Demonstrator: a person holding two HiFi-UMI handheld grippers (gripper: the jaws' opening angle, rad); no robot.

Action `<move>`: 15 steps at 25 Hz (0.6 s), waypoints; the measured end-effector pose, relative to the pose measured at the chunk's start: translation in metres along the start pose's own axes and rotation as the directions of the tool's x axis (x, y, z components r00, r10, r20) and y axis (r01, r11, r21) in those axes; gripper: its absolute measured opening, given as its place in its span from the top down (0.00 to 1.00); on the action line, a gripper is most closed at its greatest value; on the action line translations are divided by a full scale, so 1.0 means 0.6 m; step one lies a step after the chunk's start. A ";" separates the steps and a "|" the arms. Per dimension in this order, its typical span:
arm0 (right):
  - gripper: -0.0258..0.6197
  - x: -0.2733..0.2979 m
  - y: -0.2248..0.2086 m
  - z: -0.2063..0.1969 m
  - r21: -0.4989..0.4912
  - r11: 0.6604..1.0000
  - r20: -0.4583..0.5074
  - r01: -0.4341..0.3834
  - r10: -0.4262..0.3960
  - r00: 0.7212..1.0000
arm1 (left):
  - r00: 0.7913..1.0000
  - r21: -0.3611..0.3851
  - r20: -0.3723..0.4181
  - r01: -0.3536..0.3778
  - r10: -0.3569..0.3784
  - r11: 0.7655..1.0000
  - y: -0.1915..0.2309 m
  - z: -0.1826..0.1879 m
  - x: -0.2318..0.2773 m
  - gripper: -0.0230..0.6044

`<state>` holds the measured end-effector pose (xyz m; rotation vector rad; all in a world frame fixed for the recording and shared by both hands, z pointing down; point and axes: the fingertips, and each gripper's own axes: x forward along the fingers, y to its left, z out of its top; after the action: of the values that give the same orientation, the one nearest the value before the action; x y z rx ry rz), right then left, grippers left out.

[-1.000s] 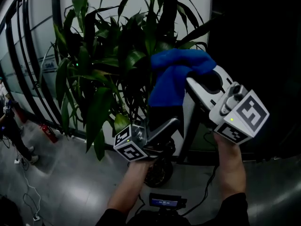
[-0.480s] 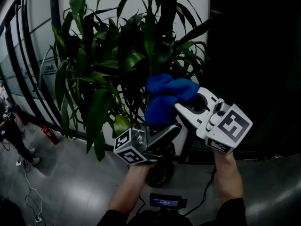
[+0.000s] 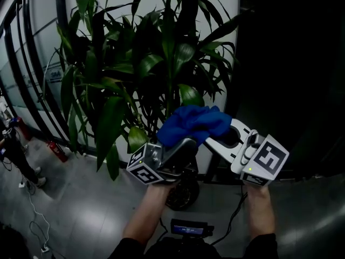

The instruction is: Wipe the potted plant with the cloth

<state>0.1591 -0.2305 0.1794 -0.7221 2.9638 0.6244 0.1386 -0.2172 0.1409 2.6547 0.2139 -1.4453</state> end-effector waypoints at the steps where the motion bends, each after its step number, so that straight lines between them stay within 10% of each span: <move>1: 0.85 -0.005 0.003 -0.005 0.009 1.000 -0.002 -0.002 0.002 1.000 | 1.000 0.000 0.000 -0.002 0.002 1.000 0.000 -0.001 0.000 0.31; 7: 0.85 -0.067 -0.004 0.046 0.064 0.997 0.167 0.045 -0.055 0.984 | 0.999 0.016 -0.002 -0.032 0.032 0.999 0.003 -0.009 -0.014 0.31; 15: 0.85 -0.199 -0.079 0.180 0.045 0.946 0.455 0.321 -0.305 0.836 | 0.996 -0.021 0.016 -0.086 0.086 0.996 0.031 -0.028 -0.048 0.31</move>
<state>0.2796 -0.1749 0.0767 -0.8936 2.3427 0.7020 0.1400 -0.2345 0.1747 2.6003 0.1109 -1.4306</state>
